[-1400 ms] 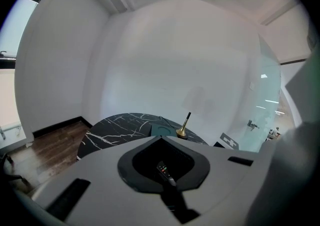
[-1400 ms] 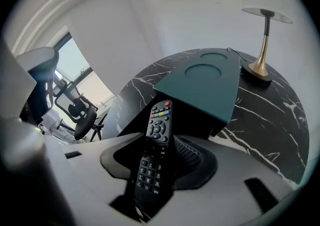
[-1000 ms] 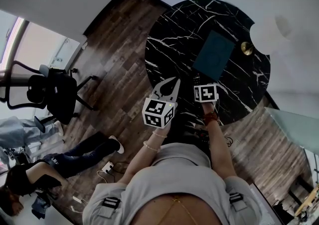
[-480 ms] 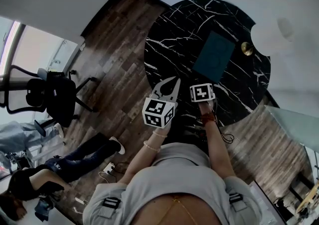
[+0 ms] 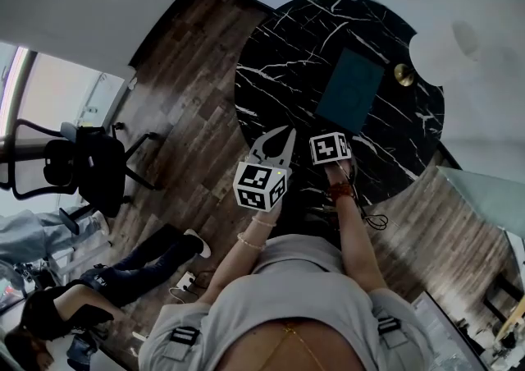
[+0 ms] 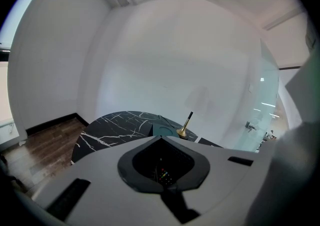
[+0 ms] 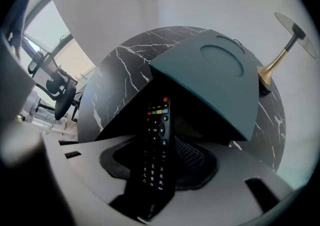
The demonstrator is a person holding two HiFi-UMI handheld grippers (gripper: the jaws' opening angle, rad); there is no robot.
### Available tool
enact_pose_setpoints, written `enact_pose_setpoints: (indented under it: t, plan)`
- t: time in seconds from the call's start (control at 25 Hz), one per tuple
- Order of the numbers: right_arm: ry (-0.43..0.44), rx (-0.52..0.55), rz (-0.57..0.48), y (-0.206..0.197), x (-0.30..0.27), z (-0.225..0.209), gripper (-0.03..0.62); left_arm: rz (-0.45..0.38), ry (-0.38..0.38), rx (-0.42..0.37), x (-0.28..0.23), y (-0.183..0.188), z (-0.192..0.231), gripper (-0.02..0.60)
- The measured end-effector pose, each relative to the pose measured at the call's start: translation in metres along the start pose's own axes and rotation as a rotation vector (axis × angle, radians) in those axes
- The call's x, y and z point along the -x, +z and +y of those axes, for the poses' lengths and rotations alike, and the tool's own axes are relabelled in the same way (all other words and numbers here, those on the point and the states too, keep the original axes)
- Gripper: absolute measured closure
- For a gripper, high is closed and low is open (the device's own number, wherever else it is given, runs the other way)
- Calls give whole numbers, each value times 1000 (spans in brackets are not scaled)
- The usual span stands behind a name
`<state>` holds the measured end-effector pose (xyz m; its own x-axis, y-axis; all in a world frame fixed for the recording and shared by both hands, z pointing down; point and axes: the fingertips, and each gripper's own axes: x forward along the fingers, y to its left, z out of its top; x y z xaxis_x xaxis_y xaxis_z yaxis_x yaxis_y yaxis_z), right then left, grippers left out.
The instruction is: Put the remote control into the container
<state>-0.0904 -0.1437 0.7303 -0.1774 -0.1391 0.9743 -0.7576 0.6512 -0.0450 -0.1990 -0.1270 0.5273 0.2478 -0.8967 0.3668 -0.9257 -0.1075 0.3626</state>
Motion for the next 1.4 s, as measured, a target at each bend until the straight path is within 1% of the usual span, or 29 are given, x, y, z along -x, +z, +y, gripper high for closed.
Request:
enact_pose_setpoints:
  t: [0.28, 0.4, 0.52, 0.64, 0.72, 0.84, 0.92, 1.04, 1.16, 1.2, 1.24, 1.28, 1.4]
  plan:
    - [35, -24, -39, 4, 7, -2, 411, -1, -20, -12, 0, 2, -3, 577]
    - [13, -33, -56, 3, 16, -10, 411, 4, -33, -19, -2, 1, -8, 577]
    - [38, -50, -95, 5, 22, -11, 411, 11, -45, -27, -4, 0, -12, 577]
    - [112, -99, -137, 6, 32, -1, 411, 26, -60, -37, -7, -5, -17, 577]
    - [94, -106, -154, 3, 35, -9, 411, 40, -69, -43, -9, -10, -20, 577]
    - [93, -120, -206, 3, 47, -18, 411, 63, -81, -53, -13, -17, -23, 577]
    - [101, -108, -251, 4, 55, -21, 411, 77, -89, -59, -16, -22, -26, 577]
    - [138, -84, -336, 8, 66, -21, 413, 105, -106, -70, -19, -32, -30, 577]
    - [160, -67, -437, 17, 83, -24, 442, 135, -120, -85, -20, -41, -35, 577]
    - [159, -61, -469, 19, 88, -26, 467, 144, -122, -90, -20, -44, -36, 577]
    - [151, -52, -496, 22, 92, -28, 507, 152, -123, -95, -20, -47, -37, 577]
    - [140, -41, -517, 24, 96, -31, 536, 161, -123, -102, -21, -50, -38, 577]
    - [116, -3, -538, 28, 99, -38, 553, 189, -129, -115, -22, -60, -41, 577]
